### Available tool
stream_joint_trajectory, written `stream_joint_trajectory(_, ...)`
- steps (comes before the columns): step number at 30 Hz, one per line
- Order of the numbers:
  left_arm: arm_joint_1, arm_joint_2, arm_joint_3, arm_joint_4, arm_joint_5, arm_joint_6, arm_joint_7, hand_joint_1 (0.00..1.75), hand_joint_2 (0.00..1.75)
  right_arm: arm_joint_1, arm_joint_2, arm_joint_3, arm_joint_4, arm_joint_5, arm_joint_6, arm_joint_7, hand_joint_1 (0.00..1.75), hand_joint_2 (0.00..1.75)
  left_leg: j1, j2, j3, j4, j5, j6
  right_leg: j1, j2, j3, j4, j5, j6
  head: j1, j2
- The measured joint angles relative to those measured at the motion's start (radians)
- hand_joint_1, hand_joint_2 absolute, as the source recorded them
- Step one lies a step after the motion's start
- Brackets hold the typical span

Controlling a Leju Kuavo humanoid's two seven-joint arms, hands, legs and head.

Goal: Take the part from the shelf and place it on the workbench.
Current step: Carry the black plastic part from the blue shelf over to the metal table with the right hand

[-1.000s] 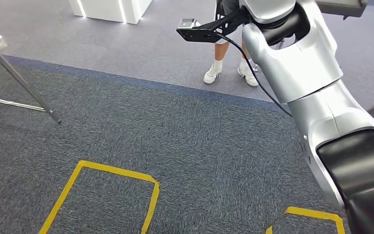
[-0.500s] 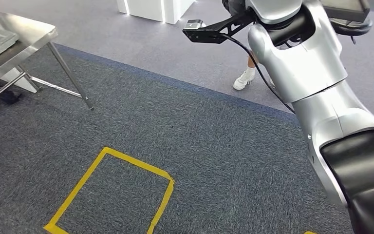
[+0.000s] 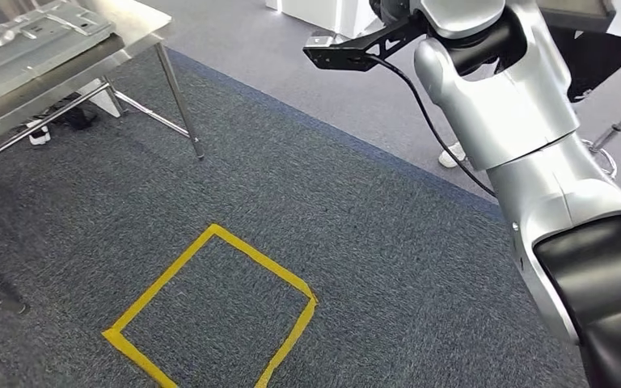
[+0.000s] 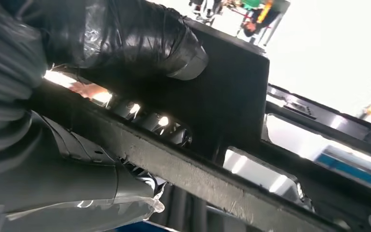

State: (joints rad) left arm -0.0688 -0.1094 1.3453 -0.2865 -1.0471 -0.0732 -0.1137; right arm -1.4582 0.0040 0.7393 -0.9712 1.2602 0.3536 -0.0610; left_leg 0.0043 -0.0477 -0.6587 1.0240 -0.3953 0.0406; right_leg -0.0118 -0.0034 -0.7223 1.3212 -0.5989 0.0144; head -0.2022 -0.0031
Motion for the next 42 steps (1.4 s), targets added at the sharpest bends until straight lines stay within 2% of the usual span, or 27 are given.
stream_joint_trajectory(2, 0.0, 0.0, 0.002, 0.0, 0.0, 0.0, 0.0, 0.0, 1.75, 0.003, -0.001, 0.0, -0.001, -0.003, 0.0, 0.0, 1.75, 1.75, -0.003, -0.032, 0.002, 0.002, 0.0, 0.0, 0.001, 0.015, 0.031, -0.092, 0.073, -0.01, 0.0, 0.0)
stream_joint_trajectory(4, 0.001, -0.002, 0.002, 0.0, 0.0, 0.0, 0.0, 0.0, 1.75, 0.002, -0.002, 0.0, -0.002, -0.005, 0.0, 0.0, 1.75, 1.75, -0.002, -0.057, -0.001, 0.006, 0.0, -0.002, 0.001, 0.063, 0.086, -0.224, 0.134, -0.024, 0.0, 0.0)
stream_joint_trajectory(6, 0.002, -0.004, 0.003, 0.0, 0.0, 0.0, 0.0, 0.0, 1.75, 0.001, -0.002, 0.0, -0.002, -0.006, 0.001, 0.0, 1.75, 1.75, 0.005, -0.078, -0.01, 0.006, 0.004, -0.012, 0.003, 0.091, 0.109, -0.276, 0.145, -0.029, 0.0, 0.0)
stream_joint_trajectory(8, 0.004, -0.004, 0.003, 0.0, -0.001, 0.0, 0.0, 0.0, 1.75, 0.0, 0.0, 0.0, -0.003, -0.006, 0.001, 0.0, 1.75, 1.75, 0.011, -0.1, -0.015, 0.001, 0.01, -0.025, 0.004, 0.069, 0.118, -0.293, 0.149, -0.029, 0.0, 0.0)
stream_joint_trajectory(9, 0.005, -0.004, 0.003, 0.0, -0.001, 0.001, 0.0, 0.0, 1.75, 0.0, 0.002, 0.0, -0.004, -0.007, 0.001, 0.0, 1.75, 1.75, 0.009, -0.092, -0.017, 0.003, 0.007, -0.031, 0.002, 0.054, 0.127, -0.305, 0.153, -0.032, 0.0, 0.0)
stream_joint_trajectory(10, 0.005, -0.004, 0.003, 0.0, -0.001, 0.001, 0.0, 0.0, 1.75, -0.001, 0.003, 0.0, -0.005, -0.007, 0.001, 0.0, 1.75, 1.75, 0.006, -0.068, -0.025, 0.022, -0.005, -0.035, -0.001, 0.037, 0.137, -0.318, 0.158, -0.035, 0.0, 0.0)
stream_joint_trajectory(12, 0.004, -0.004, 0.003, 0.0, -0.001, 0.001, 0.0, 0.0, 1.75, -0.004, 0.003, 0.0, -0.006, -0.007, 0.001, 0.0, 1.75, 1.75, 0.005, 0.003, -0.068, 0.119, -0.058, -0.044, 0.001, 0.007, 0.151, -0.333, 0.161, -0.04, -0.001, 0.0)
stream_joint_trajectory(13, 0.004, -0.004, 0.003, 0.0, -0.001, 0.001, 0.0, 0.0, 1.75, -0.006, 0.003, 0.0, -0.006, -0.007, 0.002, -0.001, 1.75, 1.75, 0.009, 0.025, -0.1, 0.185, -0.088, -0.05, 0.002, -0.008, 0.153, -0.334, 0.16, -0.042, -0.001, 0.0)
stream_joint_trajectory(15, 0.004, -0.004, 0.003, 0.0, -0.002, 0.001, 0.0, 0.0, 1.75, -0.004, 0.003, 0.0, -0.006, -0.007, 0.003, -0.002, 1.75, 1.75, 0.018, 0.039, -0.137, 0.262, -0.11, -0.06, 0.004, -0.036, 0.154, -0.331, 0.156, -0.04, -0.001, 0.0)
stream_joint_trajectory(16, 0.004, -0.004, 0.003, 0.0, -0.002, 0.001, 0.0, 0.0, 1.75, -0.003, 0.003, 0.0, -0.006, -0.007, 0.003, -0.003, 1.75, 1.75, 0.023, 0.044, -0.129, 0.247, -0.095, -0.065, 0.004, -0.05, 0.154, -0.328, 0.152, -0.037, -0.001, 0.0)
stream_joint_trajectory(19, 0.003, -0.004, 0.003, 0.0, -0.002, 0.001, 0.0, 0.0, 1.75, -0.005, 0.004, 0.0, -0.005, -0.011, 0.001, -0.009, 1.75, 1.75, 0.027, 0.084, -0.028, 0.061, -0.02, -0.072, 0.004, -0.086, 0.153, -0.31, 0.135, -0.022, -0.001, 0.0)
stream_joint_trajectory(21, 0.003, -0.004, 0.004, 0.0, -0.003, 0.001, 0.0, 0.0, 1.75, -0.009, 0.006, 0.001, -0.002, -0.017, 0.0, -0.018, 1.75, 1.75, 0.019, 0.095, 0.0, 0.008, -0.011, -0.061, 0.007, -0.101, 0.151, -0.299, 0.125, -0.01, -0.001, 0.0)
stream_joint_trajectory(23, 0.004, -0.003, 0.004, 0.0, -0.003, 0.001, 0.0, 0.0, 1.75, -0.01, 0.015, 0.003, 0.002, -0.025, 0.003, -0.025, 1.75, 1.75, 0.012, 0.075, -0.001, 0.01, -0.011, -0.046, 0.006, -0.113, 0.152, -0.297, 0.121, 0.001, -0.001, 0.0)
stream_joint_trajectory(24, 0.005, -0.002, 0.004, 0.0, -0.003, 0.001, 0.0, 0.0, 1.75, -0.011, 0.019, 0.005, 0.003, -0.027, 0.004, -0.027, 1.75, 1.75, 0.012, 0.066, 0.001, 0.007, -0.011, -0.04, 0.002, -0.106, 0.152, -0.292, 0.113, 0.006, 0.0, 0.0)
stream_joint_trajectory(26, 0.002, 0.0, 0.004, 0.0, -0.003, 0.002, 0.0, 0.0, 1.75, -0.015, 0.024, 0.007, 0.005, -0.031, 0.007, -0.03, 1.75, 1.75, 0.016, 0.048, 0.006, 0.003, -0.011, -0.029, -0.006, -0.059, 0.129, -0.234, 0.075, 0.012, 0.0, 0.0)
stream_joint_trajectory(28, -0.001, 0.001, 0.004, 0.0, -0.003, 0.002, 0.0, 0.0, 1.75, -0.019, 0.024, 0.01, 0.007, -0.036, 0.008, -0.031, 1.75, 1.75, 0.015, 0.028, 0.007, 0.002, -0.011, -0.021, -0.006, -0.011, 0.063, -0.104, 0.016, 0.01, 0.0, 0.0)
stream_joint_trajectory(29, -0.003, 0.002, 0.004, 0.0, -0.003, 0.002, 0.0, 0.0, 1.75, -0.021, 0.024, 0.012, 0.01, -0.04, 0.009, -0.032, 1.75, 1.75, 0.013, 0.016, 0.007, 0.002, -0.011, -0.018, -0.005, -0.004, 0.028, -0.041, -0.003, 0.009, 0.0, 0.0)
stream_joint_trajectory(30, -0.003, 0.003, 0.004, 0.0, -0.003, 0.002, 0.001, 0.0, 1.75, -0.021, 0.024, 0.014, 0.012, -0.043, 0.01, -0.032, 1.75, 1.75, 0.012, 0.002, 0.007, 0.003, -0.011, -0.017, -0.004, -0.001, 0.005, -0.007, -0.005, 0.007, 0.0, 0.0)
stream_joint_trajectory(31, -0.003, 0.004, 0.004, 0.0, -0.003, 0.002, 0.002, 0.0, 1.75, -0.021, 0.024, 0.016, 0.015, -0.045, 0.01, -0.033, 1.75, 1.75, 0.012, -0.012, 0.007, 0.004, -0.012, -0.017, -0.003, 0.001, -0.001, -0.009, 0.013, 0.004, 0.0, 0.0)
stream_joint_trajectory(32, -0.003, 0.004, 0.005, 0.0, -0.003, 0.002, 0.004, 0.0, 1.75, -0.023, 0.024, 0.017, 0.018, -0.048, 0.01, -0.034, 1.75, 1.75, 0.011, -0.027, 0.008, 0.005, -0.012, -0.017, -0.002, 0.006, 0.012, -0.049, 0.047, -0.001, 0.0, 0.0)
stream_joint_trajectory(34, -0.003, 0.004, 0.005, 0.0, -0.003, 0.003, 0.006, 0.0, 1.75, -0.03, 0.024, 0.018, 0.023, -0.053, 0.007, -0.035, 1.75, 1.75, 0.011, -0.055, 0.007, 0.008, -0.012, -0.02, -0.002, 0.045, 0.064, -0.18, 0.121, -0.012, 0.0, 0.0)
stream_joint_trajectory(35, -0.003, 0.003, 0.005, 0.001, -0.003, 0.003, 0.007, 0.0, 1.75, -0.034, 0.024, 0.018, 0.026, -0.056, 0.005, -0.035, 1.75, 1.75, 0.012, -0.067, 0.004, 0.01, -0.011, -0.022, -0.002, 0.066, 0.087, -0.234, 0.139, -0.016, 0.0, 0.0)
stream_joint_trajectory(37, -0.002, 0.001, 0.005, 0.001, -0.004, 0.003, 0.008, 0.0, 1.75, -0.04, 0.024, 0.018, 0.031, -0.06, 0.003, -0.034, 1.75, 1.75, 0.018, -0.09, -0.003, 0.008, -0.007, -0.033, 0.0, 0.083, 0.108, -0.275, 0.141, -0.018, 0.0, 0.0)
stream_joint_trajectory(38, -0.001, 0.001, 0.006, 0.001, -0.004, 0.004, 0.009, 0.0, 1.75, -0.041, 0.025, 0.018, 0.032, -0.061, 0.002, -0.034, 1.75, 1.75, 0.021, -0.103, -0.006, 0.005, -0.003, -0.04, 0.002, 0.071, 0.113, -0.283, 0.141, -0.018, 0.0, 0.0)
stream_joint_trajectory(39, 0.001, 0.002, 0.006, 0.001, -0.004, 0.004, 0.009, 0.0, 1.75, -0.041, 0.027, 0.018, 0.033, -0.063, 0.001, -0.034, 1.75, 1.75, 0.021, -0.1, -0.008, 0.005, -0.003, -0.045, 0.001, 0.057, 0.118, -0.289, 0.143, -0.02, 0.0, 0.0)
stream_joint_trajectory(40, 0.002, 0.002, 0.006, 0.001, -0.005, 0.005, 0.009, 0.0, 1.75, -0.041, 0.029, 0.018, 0.034, -0.064, 0.0, -0.034, 1.75, 1.75, 0.019, -0.08, -0.013, 0.015, -0.01, -0.048, 0.0, 0.042, 0.124, -0.298, 0.147, -0.024, 0.0, 0.0)
stream_joint_trajectory(42, 0.002, 0.003, 0.006, 0.001, -0.006, 0.005, 0.009, 0.0, 1.75, -0.044, 0.031, 0.018, 0.034, -0.065, -0.002, -0.033, 1.75, 1.75, 0.015, -0.007, -0.049, 0.092, -0.054, -0.053, -0.002, 0.012, 0.135, -0.313, 0.152, -0.033, 0.0, 0.0)
